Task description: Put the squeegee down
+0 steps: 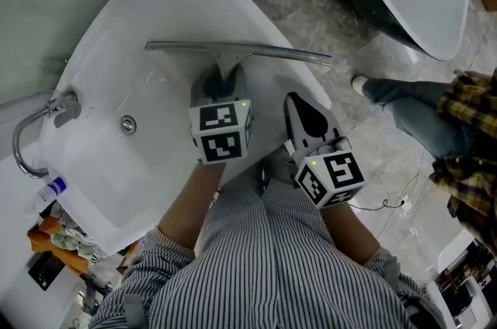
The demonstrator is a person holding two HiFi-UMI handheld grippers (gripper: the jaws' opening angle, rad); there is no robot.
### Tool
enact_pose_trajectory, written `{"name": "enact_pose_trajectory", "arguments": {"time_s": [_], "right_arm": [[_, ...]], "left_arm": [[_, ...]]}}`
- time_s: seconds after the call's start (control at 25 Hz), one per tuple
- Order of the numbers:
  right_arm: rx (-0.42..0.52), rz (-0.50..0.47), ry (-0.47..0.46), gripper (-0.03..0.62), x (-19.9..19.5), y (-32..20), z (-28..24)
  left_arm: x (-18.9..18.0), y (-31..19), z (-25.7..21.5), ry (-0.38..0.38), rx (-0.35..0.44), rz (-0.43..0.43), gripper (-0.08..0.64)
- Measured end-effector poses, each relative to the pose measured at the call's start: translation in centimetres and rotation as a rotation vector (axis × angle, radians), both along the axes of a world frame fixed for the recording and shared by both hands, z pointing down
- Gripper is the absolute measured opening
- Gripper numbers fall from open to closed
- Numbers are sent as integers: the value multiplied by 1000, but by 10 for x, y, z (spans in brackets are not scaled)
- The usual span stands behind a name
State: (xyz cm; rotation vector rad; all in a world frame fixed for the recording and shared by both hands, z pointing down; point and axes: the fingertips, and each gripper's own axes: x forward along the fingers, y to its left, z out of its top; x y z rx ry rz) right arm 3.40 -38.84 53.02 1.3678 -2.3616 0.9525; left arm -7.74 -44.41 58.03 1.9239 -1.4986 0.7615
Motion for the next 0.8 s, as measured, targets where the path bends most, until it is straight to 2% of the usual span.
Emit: {"name": "enact_pose_trajectory", "arguments": {"time_s": [0.4,0.8], "right_arm": [[43,10,-9,17,-2,0,-16],[131,-2,-6,17,-16,8,-55]], "left_arm": [[-3,6,-20,30,24,-2,150],[-16,21,-69,62,127,1,150]]}}
